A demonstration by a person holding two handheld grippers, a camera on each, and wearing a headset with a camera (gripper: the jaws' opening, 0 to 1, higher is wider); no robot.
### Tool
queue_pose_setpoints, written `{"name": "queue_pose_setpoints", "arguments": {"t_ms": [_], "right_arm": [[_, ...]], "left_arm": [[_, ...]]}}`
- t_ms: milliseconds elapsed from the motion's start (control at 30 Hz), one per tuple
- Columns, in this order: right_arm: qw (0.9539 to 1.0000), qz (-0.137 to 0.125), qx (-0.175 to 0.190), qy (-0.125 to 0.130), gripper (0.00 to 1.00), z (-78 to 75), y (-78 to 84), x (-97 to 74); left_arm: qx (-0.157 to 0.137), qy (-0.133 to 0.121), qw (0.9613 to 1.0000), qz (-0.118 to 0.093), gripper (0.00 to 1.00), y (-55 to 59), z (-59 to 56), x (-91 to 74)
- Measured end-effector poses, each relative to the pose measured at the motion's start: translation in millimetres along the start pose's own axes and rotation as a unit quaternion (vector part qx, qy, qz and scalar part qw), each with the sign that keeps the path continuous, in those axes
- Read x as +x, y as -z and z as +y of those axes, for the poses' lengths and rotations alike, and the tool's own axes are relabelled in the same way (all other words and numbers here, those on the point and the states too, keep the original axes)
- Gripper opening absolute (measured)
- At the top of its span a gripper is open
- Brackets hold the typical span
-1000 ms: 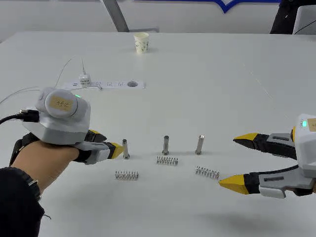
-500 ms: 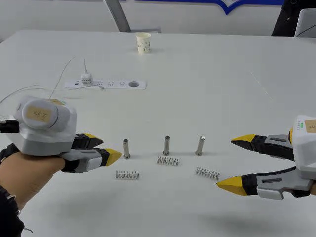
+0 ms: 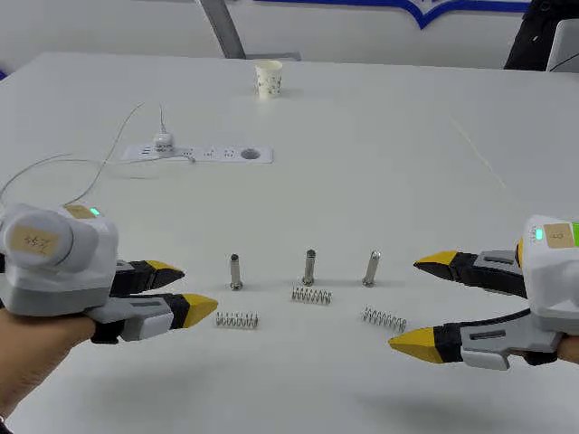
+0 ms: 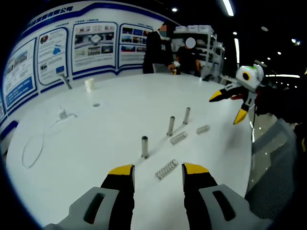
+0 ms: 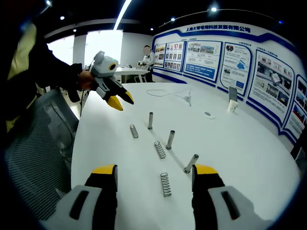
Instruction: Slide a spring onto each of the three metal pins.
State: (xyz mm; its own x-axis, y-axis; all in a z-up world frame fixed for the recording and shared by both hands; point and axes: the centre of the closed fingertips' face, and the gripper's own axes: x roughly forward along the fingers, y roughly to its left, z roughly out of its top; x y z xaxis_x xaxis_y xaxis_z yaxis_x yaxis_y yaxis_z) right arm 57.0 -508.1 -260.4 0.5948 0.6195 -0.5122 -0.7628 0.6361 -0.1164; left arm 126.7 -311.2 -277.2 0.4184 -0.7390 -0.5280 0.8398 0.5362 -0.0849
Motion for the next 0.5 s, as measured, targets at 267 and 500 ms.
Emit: {"name": "queue_pose_setpoints", "arguments": {"t_ms": [267,500], "right_arm": [[0.9999,0.000,-0.005,-0.014,0.63,3.9,-4.7,11.7],[0.9995,-0.002,-0.006,-0.032,0.61,11.1,-11.8,28.4]], "left_arm": [[0.006,0.011,0.9999,-0.007,0.42,5.1,-5.8,-4.7],[0.007,0.017,0.9998,-0.009,0.43,8.9,-9.1,-7.1]]}}
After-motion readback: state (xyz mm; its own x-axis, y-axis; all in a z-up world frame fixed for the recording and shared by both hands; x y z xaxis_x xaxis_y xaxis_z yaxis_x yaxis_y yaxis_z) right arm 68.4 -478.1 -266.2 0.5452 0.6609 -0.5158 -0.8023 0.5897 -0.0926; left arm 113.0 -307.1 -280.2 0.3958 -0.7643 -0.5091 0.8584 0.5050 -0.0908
